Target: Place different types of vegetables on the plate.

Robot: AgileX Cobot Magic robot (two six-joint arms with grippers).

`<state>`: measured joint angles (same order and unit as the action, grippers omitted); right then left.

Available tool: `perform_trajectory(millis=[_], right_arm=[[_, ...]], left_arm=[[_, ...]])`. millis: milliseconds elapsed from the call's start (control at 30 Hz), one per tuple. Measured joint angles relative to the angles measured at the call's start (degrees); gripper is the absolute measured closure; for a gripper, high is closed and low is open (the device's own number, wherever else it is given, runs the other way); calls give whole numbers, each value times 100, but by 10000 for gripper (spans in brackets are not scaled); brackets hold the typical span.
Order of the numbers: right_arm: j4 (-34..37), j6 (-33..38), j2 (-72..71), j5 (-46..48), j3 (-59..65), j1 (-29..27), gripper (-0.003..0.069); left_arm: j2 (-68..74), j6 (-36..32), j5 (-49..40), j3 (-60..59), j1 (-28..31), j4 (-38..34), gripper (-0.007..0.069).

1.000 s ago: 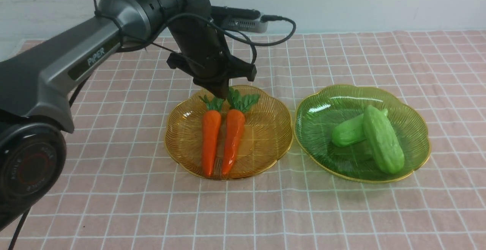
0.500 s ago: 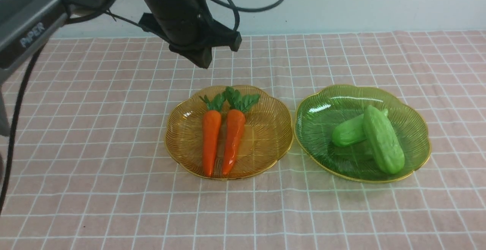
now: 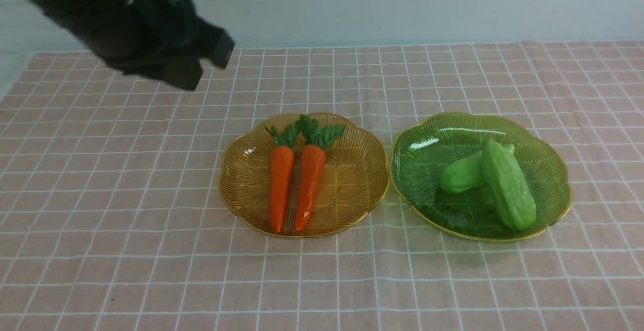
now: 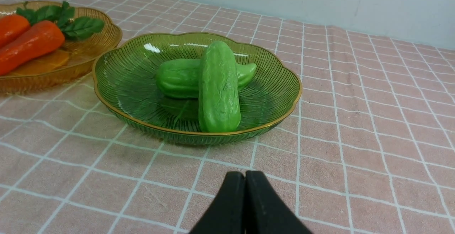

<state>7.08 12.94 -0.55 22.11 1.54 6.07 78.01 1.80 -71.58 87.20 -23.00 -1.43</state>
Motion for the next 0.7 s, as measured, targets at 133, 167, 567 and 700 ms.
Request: perform_trajectory(millis=[133, 167, 567, 700], right_arm=[[4, -46, 0, 5, 0, 0, 674], [11, -70, 0, 5, 0, 0, 674], [16, -461, 0, 10, 0, 0, 674], [16, -471, 0, 10, 0, 0, 674]], left_arm=[[-998, 0, 0, -1196, 0, 201, 628], [-1144, 0, 0, -1363, 0, 229, 628], [-3746, 327, 1265, -4179, 0, 297, 628], [-4727, 651, 2417, -5279, 0, 297, 628]])
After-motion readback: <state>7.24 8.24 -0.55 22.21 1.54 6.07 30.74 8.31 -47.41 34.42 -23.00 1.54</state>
